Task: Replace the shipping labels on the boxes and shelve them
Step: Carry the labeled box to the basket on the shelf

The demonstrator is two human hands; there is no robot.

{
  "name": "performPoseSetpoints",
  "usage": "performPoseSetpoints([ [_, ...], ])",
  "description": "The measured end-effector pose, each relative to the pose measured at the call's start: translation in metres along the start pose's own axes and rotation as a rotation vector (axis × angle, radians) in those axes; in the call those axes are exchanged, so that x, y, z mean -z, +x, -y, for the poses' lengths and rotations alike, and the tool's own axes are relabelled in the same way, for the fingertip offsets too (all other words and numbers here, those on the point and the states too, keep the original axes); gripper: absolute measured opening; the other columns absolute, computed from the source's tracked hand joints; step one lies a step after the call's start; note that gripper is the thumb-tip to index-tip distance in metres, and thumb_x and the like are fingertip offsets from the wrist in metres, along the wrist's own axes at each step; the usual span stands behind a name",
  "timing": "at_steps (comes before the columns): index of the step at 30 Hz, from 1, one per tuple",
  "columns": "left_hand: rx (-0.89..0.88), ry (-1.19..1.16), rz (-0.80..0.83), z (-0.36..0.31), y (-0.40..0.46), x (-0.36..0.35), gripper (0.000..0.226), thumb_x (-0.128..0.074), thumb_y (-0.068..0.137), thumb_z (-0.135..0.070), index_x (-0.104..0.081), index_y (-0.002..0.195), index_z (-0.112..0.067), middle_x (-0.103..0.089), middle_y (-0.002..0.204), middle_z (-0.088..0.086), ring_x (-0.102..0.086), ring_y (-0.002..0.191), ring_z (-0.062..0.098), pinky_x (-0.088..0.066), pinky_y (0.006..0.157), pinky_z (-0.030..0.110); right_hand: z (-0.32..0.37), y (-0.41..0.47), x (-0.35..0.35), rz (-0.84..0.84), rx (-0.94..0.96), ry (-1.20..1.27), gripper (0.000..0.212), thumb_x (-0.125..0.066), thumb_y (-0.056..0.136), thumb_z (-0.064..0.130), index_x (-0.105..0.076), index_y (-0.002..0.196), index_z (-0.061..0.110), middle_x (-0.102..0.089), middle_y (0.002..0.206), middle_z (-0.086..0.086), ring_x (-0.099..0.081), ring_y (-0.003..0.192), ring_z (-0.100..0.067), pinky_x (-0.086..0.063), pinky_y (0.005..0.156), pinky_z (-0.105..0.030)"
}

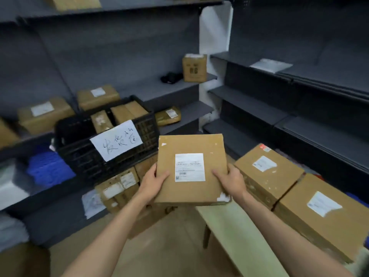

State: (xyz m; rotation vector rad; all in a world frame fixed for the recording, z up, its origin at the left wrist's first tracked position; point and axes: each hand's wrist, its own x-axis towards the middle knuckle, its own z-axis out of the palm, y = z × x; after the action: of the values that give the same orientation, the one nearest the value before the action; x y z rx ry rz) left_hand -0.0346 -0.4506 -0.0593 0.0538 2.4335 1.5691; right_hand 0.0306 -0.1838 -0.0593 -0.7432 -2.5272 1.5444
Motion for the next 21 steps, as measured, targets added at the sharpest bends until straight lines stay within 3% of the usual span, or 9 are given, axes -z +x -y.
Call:
performPoseSetpoints([
  [5,-0.089,-0.072,-0.153,-0.04,0.03,0.114,0.055,-0.061,0.091,-0.059,-0.045,0.14,-0.041,-0.064,0.122,-0.018,-0.065,0.106,0.009,-0.055,0.092,0.038,0.127,0.034,-0.047,0.067,0.213,0.027,0.043,-0.066,0.08,0.06,-0.059,0.108,0.028,-0.068,0.104,0.009,-0.065,0.095,-0.016,-0.054,0.086,-0.042],
  [7,-0.116,-0.085,-0.22,-0.047,0.037,0.162,0.052,-0.061,0.094,-0.053,-0.044,0.142,-0.039,-0.065,0.122,-0.015,-0.066,0.103,0.009,-0.055,0.089,0.037,0.171,0.041,-0.074,0.108,0.281,0.057,0.048,-0.067,0.08,0.058,-0.062,0.114,0.025,-0.069,0.106,0.009,-0.065,0.095,-0.014,-0.054,0.086,-0.039],
  [10,-0.146,-0.052,-0.272,-0.054,0.048,0.208,0.06,-0.063,0.093,-0.054,-0.043,0.146,-0.036,-0.064,0.129,-0.012,-0.063,0.109,0.01,-0.053,0.096,0.04,0.213,0.047,-0.097,0.167,0.323,0.119,0.047,-0.068,0.082,0.054,-0.061,0.117,0.024,-0.069,0.108,0.01,-0.066,0.093,-0.01,-0.055,0.082,-0.034],
  [14,-0.144,-0.043,-0.335,-0.052,0.06,0.27,0.065,-0.062,0.092,-0.057,-0.038,0.149,-0.038,-0.061,0.132,-0.011,-0.06,0.115,0.013,-0.049,0.102,0.043,0.265,0.054,-0.136,0.28,0.353,0.181,0.039,-0.068,0.088,0.041,-0.06,0.121,0.023,-0.068,0.114,0.005,-0.066,0.098,-0.013,-0.055,0.088,-0.036],
  [18,-0.147,-0.069,-0.355,-0.053,0.074,0.311,0.057,-0.058,0.097,-0.05,-0.035,0.148,-0.043,-0.06,0.13,-0.015,-0.059,0.114,0.012,-0.047,0.101,0.04,0.305,0.064,-0.162,0.384,0.401,0.192,0.04,-0.065,0.092,0.034,-0.055,0.13,0.023,-0.065,0.119,0.004,-0.064,0.099,-0.01,-0.051,0.073,-0.024],
  [21,-0.15,-0.1,-0.356,-0.051,0.093,0.336,0.054,-0.057,0.1,-0.044,-0.035,0.149,-0.039,-0.059,0.129,-0.016,-0.058,0.115,0.01,-0.047,0.102,0.039,0.328,0.078,-0.177,0.473,0.395,0.217,0.044,-0.064,0.092,0.036,-0.052,0.134,0.033,-0.064,0.117,0.007,-0.064,0.097,-0.008,-0.049,0.065,-0.019],
])
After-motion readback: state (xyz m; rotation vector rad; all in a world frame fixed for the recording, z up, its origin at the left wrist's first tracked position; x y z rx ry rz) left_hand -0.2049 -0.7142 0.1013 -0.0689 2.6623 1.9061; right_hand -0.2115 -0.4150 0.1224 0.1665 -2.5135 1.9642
